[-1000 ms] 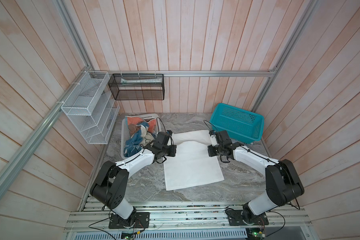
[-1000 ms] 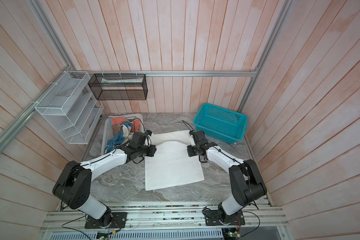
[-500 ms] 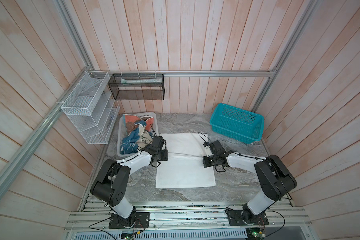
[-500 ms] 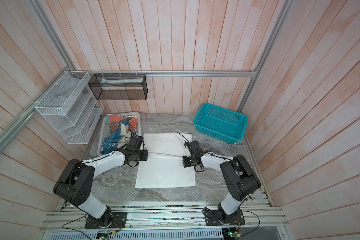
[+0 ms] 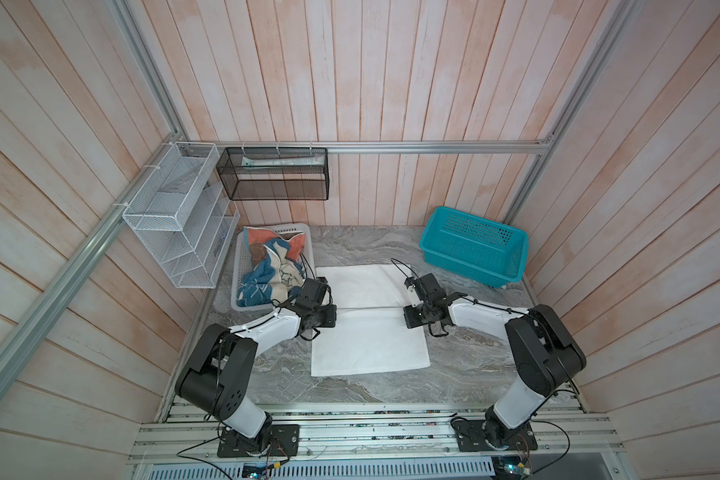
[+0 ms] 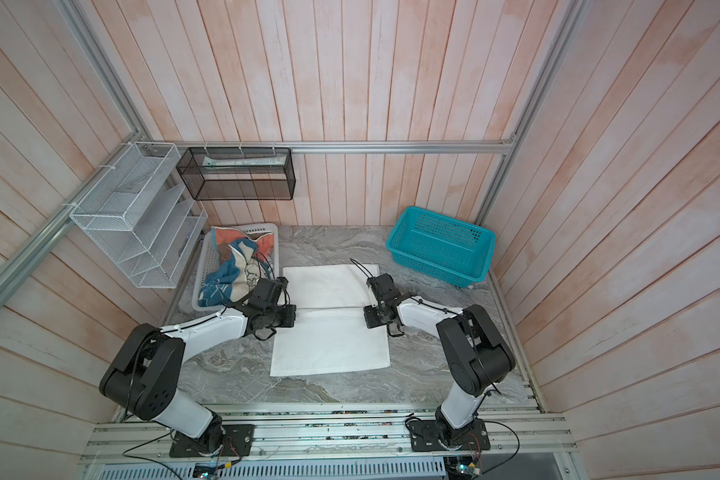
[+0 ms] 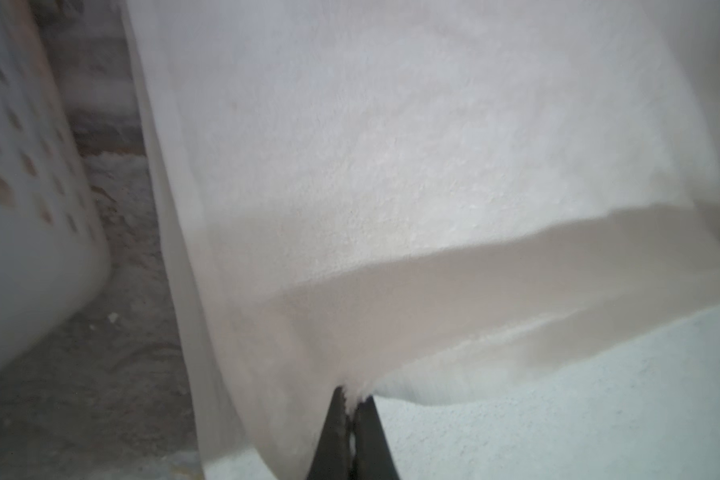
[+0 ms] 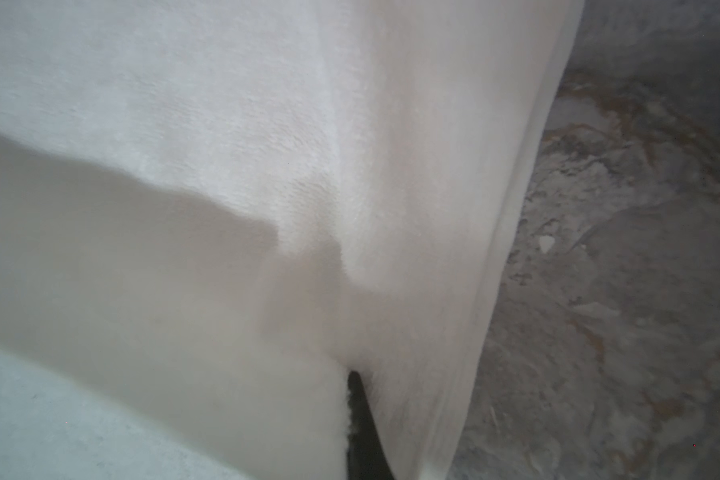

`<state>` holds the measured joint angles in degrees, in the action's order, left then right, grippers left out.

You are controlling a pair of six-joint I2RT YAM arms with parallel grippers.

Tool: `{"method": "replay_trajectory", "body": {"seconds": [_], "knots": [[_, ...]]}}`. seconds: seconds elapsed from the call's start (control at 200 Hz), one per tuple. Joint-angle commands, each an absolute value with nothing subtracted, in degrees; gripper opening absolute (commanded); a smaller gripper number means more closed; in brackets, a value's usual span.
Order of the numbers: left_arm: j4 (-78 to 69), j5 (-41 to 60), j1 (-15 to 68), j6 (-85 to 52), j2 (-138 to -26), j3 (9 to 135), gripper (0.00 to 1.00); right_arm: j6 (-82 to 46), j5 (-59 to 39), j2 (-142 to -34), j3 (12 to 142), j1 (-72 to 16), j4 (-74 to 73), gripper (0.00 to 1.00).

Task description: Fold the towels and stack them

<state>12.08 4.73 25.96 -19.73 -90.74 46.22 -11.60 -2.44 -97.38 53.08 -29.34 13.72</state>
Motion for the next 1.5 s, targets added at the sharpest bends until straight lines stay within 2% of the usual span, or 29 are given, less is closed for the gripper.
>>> {"method": "replay_trajectory", "body": {"seconds": [0.0, 0.275, 0.495, 0.655, 0.8, 0.97, 1.155, 1.345, 1.495], "knots": [[8.86, 5.8, 29.42, -23.11, -91.15, 44.91, 0.0, -10.11, 1.77, -97.88, 52.05, -27.67, 17.58, 0.0], [8.76, 5.75, 32.22, -24.28, -90.16, 46.71, 0.0, -10.43, 5.08, -93.23, 52.17, -26.98, 22.17, 0.0], [21.57, 7.0, 28.76, -16.43, -83.0, 55.94, 0.0, -6.76, 7.99, -87.53, 62.79, -26.89, 31.45, 0.0], [29.27, 5.36, 29.33, -15.0, -75.3, 59.91, 0.0, -7.1, 8.06, -82.99, 67.52, -26.97, 37.93, 0.0], [29.51, 6.56, 32.5, -19.47, -71.03, 53.83, 0.0, -12.27, 2.01, -78.34, 60.42, -27.07, 37.13, 0.0], [21.06, 10.56, 34.61, -28.11, -68.85, 40.16, 0.0, -19.19, -5.69, -77.44, 46.34, -27.24, 29.51, 0.0], [13.67, 11.66, 34.88, -31.39, -71.74, 32.98, 0.0, -21.11, -8.35, -82.11, 39.67, -27.77, 23.71, 0.0], [7.76, 13.77, 33.09, -30.73, -79.54, 32.05, 0.0, -20.2, -6.0, -85.68, 41.09, -27.66, 21.77, 0.0], [6.73, 14.7, 28.34, -27.43, -83.87, 35.23, 0.0, -18.79, -5.18, -89.13, 44.08, -26.36, 20.39, 0.0]]}}
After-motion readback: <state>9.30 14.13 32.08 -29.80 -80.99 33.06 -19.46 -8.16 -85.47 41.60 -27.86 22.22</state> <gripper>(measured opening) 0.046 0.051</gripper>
